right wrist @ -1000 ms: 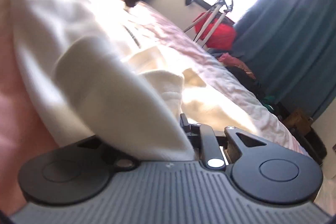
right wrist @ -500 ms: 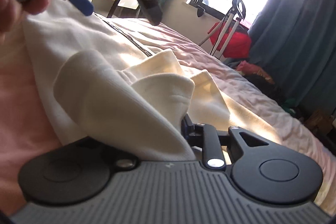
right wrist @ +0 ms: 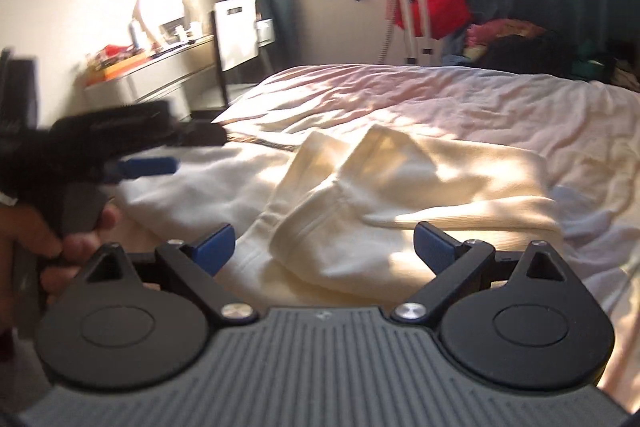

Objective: Fold clothes

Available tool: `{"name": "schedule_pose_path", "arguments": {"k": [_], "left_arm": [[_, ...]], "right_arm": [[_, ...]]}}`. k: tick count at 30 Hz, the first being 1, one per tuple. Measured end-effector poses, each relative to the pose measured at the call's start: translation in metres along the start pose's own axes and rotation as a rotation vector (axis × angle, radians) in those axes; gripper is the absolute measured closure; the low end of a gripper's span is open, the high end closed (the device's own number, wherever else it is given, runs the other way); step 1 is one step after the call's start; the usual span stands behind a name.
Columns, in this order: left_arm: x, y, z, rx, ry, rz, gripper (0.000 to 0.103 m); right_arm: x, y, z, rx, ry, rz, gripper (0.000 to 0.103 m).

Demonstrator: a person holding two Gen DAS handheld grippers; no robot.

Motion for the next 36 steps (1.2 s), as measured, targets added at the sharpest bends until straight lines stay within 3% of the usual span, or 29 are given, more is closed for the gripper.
{"name": "schedule_pose_path", "arguments": {"k": [3, 6, 9, 17, 19, 22, 24, 26, 28, 30, 32, 36], "left_arm": [[0.004, 0.007, -0.011, 0.054, -0.054, -0.014, 0.005], [0.011, 0.008, -0.027, 0.137, -0.104, -0.008, 0.005], [0.023, -0.006, -0.040, 0.192, -0.125, 0.045, 0.006], [0.050, -0.048, -0.069, 0.233, -0.252, 0.130, 0.023], [0.056, -0.057, -0.075, 0.245, -0.276, 0.153, 0.034], [0.066, -0.066, -0.081, 0.251, -0.299, 0.188, 0.032], [0.070, -0.076, -0.080, 0.219, -0.278, 0.253, 0.034], [0.070, -0.083, -0.075, 0.190, -0.242, 0.285, 0.043], [0.066, -0.083, -0.067, 0.163, -0.207, 0.293, 0.068], [0.060, -0.081, -0.055, 0.176, -0.104, 0.338, 0.082], [0.053, -0.072, -0.045, 0.196, -0.014, 0.370, 0.087], [0.052, -0.059, -0.038, 0.190, 0.014, 0.377, 0.087]], "right_arm": [[-0.014, 0.019, -0.024, 0.103, -0.109, -0.066, 0.005], [-0.023, 0.025, -0.048, 0.117, -0.206, -0.146, 0.005], [-0.018, 0.027, -0.064, 0.101, -0.297, -0.169, 0.005], [0.001, 0.014, -0.103, 0.138, -0.419, -0.169, 0.005], [0.006, 0.008, -0.115, 0.158, -0.457, -0.164, 0.005], [0.011, -0.005, -0.132, 0.156, -0.522, -0.149, 0.005], [0.011, -0.011, -0.137, 0.148, -0.547, -0.147, 0.005], [0.010, -0.017, -0.140, 0.143, -0.551, -0.146, 0.005], [0.008, -0.021, -0.136, 0.149, -0.516, -0.138, 0.005], [0.006, -0.024, -0.130, 0.162, -0.467, -0.121, 0.005], [0.004, -0.028, -0.125, 0.175, -0.417, -0.104, 0.005], [0.006, -0.039, -0.113, 0.232, -0.291, -0.038, 0.005]]}}
Point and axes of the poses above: each gripper's, at about its wrist camera, not at the fingertips, and y roughly against the way its jaws point, z to its left, x to its underside, the point moved 4 cm from there along -y, roughly the way its jaws point, and after that the axes turned 11 degrees about -x, right-handed, at the moved point
